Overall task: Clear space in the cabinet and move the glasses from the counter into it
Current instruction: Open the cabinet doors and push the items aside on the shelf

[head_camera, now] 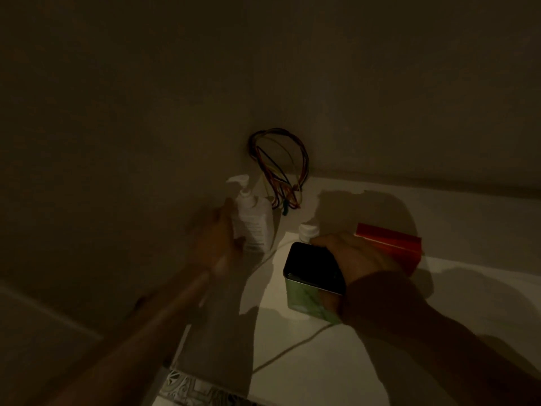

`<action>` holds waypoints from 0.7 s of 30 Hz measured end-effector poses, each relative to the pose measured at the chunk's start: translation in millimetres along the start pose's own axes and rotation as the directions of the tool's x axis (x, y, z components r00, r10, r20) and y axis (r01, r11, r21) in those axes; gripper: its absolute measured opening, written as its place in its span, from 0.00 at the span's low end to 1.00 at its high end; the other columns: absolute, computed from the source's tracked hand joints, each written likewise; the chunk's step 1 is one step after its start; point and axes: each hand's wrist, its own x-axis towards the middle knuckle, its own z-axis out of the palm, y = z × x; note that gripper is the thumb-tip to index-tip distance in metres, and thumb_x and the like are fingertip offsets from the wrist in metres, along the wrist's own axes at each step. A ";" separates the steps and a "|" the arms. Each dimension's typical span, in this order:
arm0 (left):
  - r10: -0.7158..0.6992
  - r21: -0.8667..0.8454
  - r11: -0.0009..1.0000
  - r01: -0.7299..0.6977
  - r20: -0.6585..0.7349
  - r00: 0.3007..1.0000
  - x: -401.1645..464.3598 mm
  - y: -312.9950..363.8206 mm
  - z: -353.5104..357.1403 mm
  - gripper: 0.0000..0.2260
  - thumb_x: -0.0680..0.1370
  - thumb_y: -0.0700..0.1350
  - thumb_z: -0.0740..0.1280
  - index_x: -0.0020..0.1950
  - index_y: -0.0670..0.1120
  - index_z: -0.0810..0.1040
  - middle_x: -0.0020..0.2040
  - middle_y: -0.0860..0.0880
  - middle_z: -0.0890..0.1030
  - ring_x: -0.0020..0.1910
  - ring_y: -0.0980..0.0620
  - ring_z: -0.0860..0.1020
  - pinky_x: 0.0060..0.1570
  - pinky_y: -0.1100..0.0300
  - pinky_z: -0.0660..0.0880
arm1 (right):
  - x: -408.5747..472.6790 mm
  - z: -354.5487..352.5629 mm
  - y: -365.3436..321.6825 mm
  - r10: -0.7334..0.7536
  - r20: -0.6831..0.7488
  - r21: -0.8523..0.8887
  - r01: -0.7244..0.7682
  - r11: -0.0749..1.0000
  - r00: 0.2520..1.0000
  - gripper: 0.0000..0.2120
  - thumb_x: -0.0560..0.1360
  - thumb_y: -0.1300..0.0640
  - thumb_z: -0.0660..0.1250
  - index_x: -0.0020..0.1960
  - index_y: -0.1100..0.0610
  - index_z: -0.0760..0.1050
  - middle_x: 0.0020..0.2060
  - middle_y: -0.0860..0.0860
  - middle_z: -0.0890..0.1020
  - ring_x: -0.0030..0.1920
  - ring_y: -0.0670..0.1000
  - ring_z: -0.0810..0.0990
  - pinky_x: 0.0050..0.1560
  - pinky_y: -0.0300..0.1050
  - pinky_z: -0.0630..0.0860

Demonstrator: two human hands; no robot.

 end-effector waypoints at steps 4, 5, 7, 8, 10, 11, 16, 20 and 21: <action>0.034 -0.046 0.998 -0.038 -0.085 0.996 -79.7 0.4 37.5 0.32 0.75 0.54 0.64 0.76 0.45 0.62 0.71 0.43 0.70 0.67 0.43 0.72 0.62 0.54 0.68 | 12.5 -3.4 -12.5 0.054 0.062 -0.020 -0.053 0.998 0.997 0.36 0.67 0.54 0.78 0.71 0.46 0.68 0.61 0.45 0.75 0.62 0.50 0.74 0.62 0.46 0.73; 0.025 -0.043 0.999 -0.027 -0.065 0.998 -95.6 1.4 50.6 0.33 0.75 0.60 0.60 0.77 0.47 0.60 0.73 0.46 0.68 0.70 0.44 0.69 0.67 0.53 0.66 | 14.8 -2.8 -14.4 0.044 0.054 -0.016 -0.043 0.999 0.998 0.36 0.67 0.55 0.79 0.71 0.47 0.68 0.61 0.46 0.75 0.62 0.50 0.74 0.62 0.45 0.72; 0.035 0.017 0.999 -0.035 0.005 0.999 -124.8 9.4 77.3 0.39 0.75 0.70 0.54 0.80 0.49 0.56 0.78 0.48 0.63 0.76 0.47 0.61 0.75 0.50 0.57 | 19.4 -0.7 -19.1 0.017 0.031 -0.003 -0.017 1.000 0.999 0.33 0.67 0.56 0.78 0.69 0.48 0.70 0.60 0.47 0.76 0.60 0.50 0.75 0.60 0.45 0.72; 0.033 0.047 0.998 -0.036 0.073 0.997 -138.5 15.1 88.2 0.42 0.74 0.72 0.54 0.80 0.47 0.58 0.78 0.47 0.63 0.77 0.47 0.61 0.76 0.49 0.55 | 21.7 1.2 -22.7 0.006 0.027 0.000 -0.006 1.000 1.000 0.32 0.67 0.56 0.78 0.68 0.49 0.70 0.59 0.47 0.76 0.60 0.51 0.75 0.59 0.46 0.73; 0.048 0.089 0.994 -0.063 0.156 0.987 -157.5 26.4 104.6 0.43 0.72 0.75 0.56 0.75 0.45 0.69 0.74 0.43 0.70 0.73 0.42 0.68 0.72 0.47 0.58 | 27.7 5.9 -30.1 -0.015 0.028 0.014 0.015 1.000 1.000 0.32 0.67 0.56 0.78 0.68 0.49 0.71 0.59 0.48 0.76 0.59 0.51 0.75 0.59 0.49 0.75; 0.069 0.110 0.990 -0.086 0.153 0.986 -164.0 29.0 110.7 0.42 0.71 0.75 0.56 0.72 0.45 0.73 0.72 0.42 0.72 0.71 0.40 0.70 0.69 0.46 0.58 | 31.2 8.7 -34.5 -0.034 0.028 0.028 0.033 0.999 0.999 0.32 0.67 0.56 0.78 0.68 0.49 0.71 0.59 0.48 0.77 0.59 0.51 0.76 0.59 0.51 0.76; 0.068 0.160 0.983 -0.088 0.126 0.990 -169.4 29.3 121.1 0.41 0.70 0.74 0.59 0.71 0.45 0.74 0.72 0.39 0.70 0.70 0.36 0.70 0.64 0.44 0.61 | 50.8 30.9 -60.6 -0.133 0.023 0.049 0.131 0.990 0.991 0.31 0.68 0.54 0.79 0.67 0.48 0.70 0.60 0.49 0.76 0.60 0.51 0.74 0.60 0.52 0.75; 0.089 0.160 0.981 -0.106 0.108 0.990 -165.6 25.1 128.2 0.41 0.71 0.75 0.58 0.71 0.46 0.75 0.72 0.40 0.70 0.70 0.35 0.69 0.64 0.43 0.61 | 73.6 49.0 -80.5 -0.168 0.057 0.011 0.168 0.986 0.984 0.29 0.70 0.54 0.77 0.67 0.52 0.70 0.60 0.52 0.76 0.60 0.55 0.74 0.58 0.54 0.76; 0.094 0.162 0.981 -0.109 0.097 0.991 -164.3 24.1 131.0 0.41 0.70 0.75 0.59 0.71 0.46 0.75 0.73 0.40 0.70 0.70 0.36 0.69 0.64 0.43 0.61 | 79.4 53.1 -83.3 -0.173 0.064 -0.007 0.174 0.985 0.983 0.28 0.71 0.55 0.76 0.67 0.53 0.70 0.61 0.53 0.76 0.60 0.55 0.74 0.58 0.53 0.76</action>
